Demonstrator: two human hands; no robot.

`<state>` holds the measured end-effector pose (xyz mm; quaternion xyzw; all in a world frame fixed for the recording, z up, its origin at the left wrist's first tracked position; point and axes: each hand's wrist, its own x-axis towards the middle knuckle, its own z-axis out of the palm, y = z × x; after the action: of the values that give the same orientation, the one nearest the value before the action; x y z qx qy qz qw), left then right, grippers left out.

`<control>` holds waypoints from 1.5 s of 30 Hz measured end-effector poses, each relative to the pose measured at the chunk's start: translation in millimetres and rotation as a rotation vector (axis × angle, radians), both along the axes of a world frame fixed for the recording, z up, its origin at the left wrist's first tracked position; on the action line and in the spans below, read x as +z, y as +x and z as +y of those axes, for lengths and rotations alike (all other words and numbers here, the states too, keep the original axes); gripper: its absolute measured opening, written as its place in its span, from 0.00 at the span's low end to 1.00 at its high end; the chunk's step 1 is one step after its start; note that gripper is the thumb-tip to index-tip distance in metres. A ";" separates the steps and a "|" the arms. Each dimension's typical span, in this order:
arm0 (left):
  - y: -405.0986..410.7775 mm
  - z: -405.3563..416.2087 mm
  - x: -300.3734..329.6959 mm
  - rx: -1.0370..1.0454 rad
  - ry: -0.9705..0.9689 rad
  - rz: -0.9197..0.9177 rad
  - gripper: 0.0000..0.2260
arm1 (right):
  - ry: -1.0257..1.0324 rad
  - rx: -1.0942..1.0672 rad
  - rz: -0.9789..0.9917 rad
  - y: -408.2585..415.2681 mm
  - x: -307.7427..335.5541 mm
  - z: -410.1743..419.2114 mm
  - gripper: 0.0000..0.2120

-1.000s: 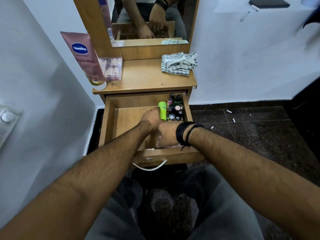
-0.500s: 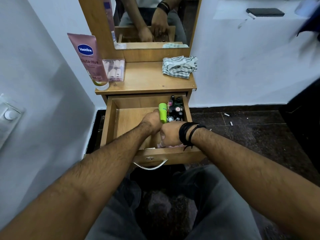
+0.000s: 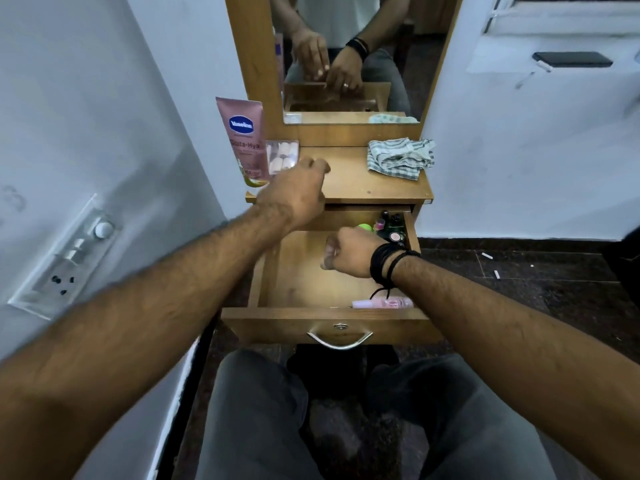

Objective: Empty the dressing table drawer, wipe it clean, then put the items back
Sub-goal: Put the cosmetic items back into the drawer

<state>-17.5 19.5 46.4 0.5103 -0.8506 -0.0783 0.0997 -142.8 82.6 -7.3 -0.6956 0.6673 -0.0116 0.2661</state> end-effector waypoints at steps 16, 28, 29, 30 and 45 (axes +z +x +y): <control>56.4 -46.5 83.5 0.236 -0.241 -0.343 0.29 | -0.124 -0.041 -0.091 27.9 10.1 2.7 0.06; 52.4 -16.4 110.8 0.178 -0.177 -0.158 0.14 | -0.413 -0.154 -0.186 15.6 18.1 -8.7 0.44; 52.5 -12.9 110.0 0.161 -0.123 -0.079 0.12 | -0.442 -0.161 -0.180 14.1 18.2 -11.4 0.46; 53.4 -10.7 105.5 0.154 -0.042 0.020 0.10 | -0.464 -0.158 -0.168 11.9 18.4 -13.8 0.47; 62.8 30.6 -54.9 0.229 0.355 -0.267 0.13 | -0.098 0.293 0.445 -1.2 -35.9 -12.8 0.44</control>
<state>45.3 50.1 -8.5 0.6186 -0.7659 -0.1465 -0.0965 -144.0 69.8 -43.2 -0.7823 0.6001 0.1478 0.0777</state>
